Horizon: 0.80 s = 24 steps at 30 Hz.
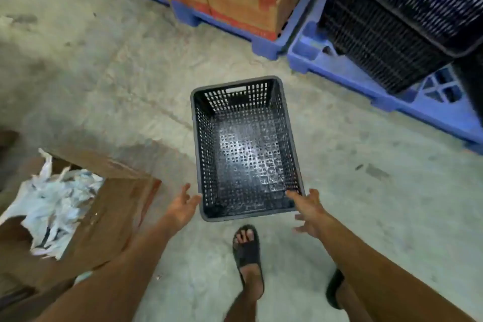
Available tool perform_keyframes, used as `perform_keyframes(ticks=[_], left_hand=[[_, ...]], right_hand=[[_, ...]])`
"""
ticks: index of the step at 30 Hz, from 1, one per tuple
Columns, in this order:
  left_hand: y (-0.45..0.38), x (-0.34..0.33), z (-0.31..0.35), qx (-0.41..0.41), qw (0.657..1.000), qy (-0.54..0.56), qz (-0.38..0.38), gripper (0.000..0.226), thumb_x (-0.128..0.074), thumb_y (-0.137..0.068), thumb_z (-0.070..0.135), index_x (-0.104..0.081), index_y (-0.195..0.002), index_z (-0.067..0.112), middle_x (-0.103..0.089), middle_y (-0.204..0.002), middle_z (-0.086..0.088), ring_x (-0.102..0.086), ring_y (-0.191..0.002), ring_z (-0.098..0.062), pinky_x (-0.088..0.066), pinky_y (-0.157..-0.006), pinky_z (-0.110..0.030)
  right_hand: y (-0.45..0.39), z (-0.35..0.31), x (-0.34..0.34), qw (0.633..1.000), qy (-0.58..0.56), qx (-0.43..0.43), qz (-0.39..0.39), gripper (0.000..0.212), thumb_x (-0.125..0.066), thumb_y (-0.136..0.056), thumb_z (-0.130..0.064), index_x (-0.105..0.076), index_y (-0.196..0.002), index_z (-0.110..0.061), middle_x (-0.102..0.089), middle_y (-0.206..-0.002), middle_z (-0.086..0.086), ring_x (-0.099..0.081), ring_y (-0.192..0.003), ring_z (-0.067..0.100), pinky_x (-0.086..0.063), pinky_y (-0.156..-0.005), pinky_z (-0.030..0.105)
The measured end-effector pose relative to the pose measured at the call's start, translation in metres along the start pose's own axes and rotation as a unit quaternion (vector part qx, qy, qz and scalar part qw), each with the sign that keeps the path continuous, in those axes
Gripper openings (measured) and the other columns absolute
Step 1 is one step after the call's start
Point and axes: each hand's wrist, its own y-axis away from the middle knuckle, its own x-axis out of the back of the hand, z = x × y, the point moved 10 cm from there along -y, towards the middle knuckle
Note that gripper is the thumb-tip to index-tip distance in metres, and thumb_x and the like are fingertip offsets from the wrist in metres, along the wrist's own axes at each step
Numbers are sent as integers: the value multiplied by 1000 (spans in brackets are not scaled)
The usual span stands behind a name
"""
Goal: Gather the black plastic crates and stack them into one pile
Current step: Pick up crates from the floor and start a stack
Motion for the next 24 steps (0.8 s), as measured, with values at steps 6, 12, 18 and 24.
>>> perform_keyframes(ticks=[6, 12, 18, 24], left_hand=[[-116, -59, -50, 49, 998, 32, 0, 70, -58, -95, 17, -20, -153, 19, -41, -150, -18, -46, -133, -36, -39, -109, -47], [-143, -75, -57, 14, 992, 81, 96, 46, -54, -87, -8, -45, -129, 9, -61, -123, -15, -59, -106, -29, -51, -84, -36], [-94, -166, -30, 37, 996, 75, -39, 55, -67, -75, -9, -52, -125, 7, -69, -107, -9, -68, -93, -25, -60, -71, -37], [-38, -321, 25, 89, 971, 183, -122, 27, -61, -85, -1, -61, -111, -4, -75, -100, -17, -76, -76, -25, -60, -59, -30]], right_hand=[[-120, 93, -18, 983, -165, -78, 17, 74, -71, -86, -25, -22, -141, -24, -39, -144, 21, -56, -115, 45, -56, -76, 55], [-162, 99, -17, 946, -318, -61, 18, 52, -51, -90, 7, -40, -137, -12, -55, -134, 22, -58, -115, 46, -51, -87, 57], [-157, 43, 115, 949, -287, 17, 128, 38, -53, -91, 2, -53, -124, -15, -67, -96, 3, -67, -82, 21, -58, -70, 38], [-168, -29, 280, 947, -161, 119, 251, 31, -53, -91, -6, -57, -120, -14, -67, -115, 15, -65, -95, 31, -58, -79, 48]])
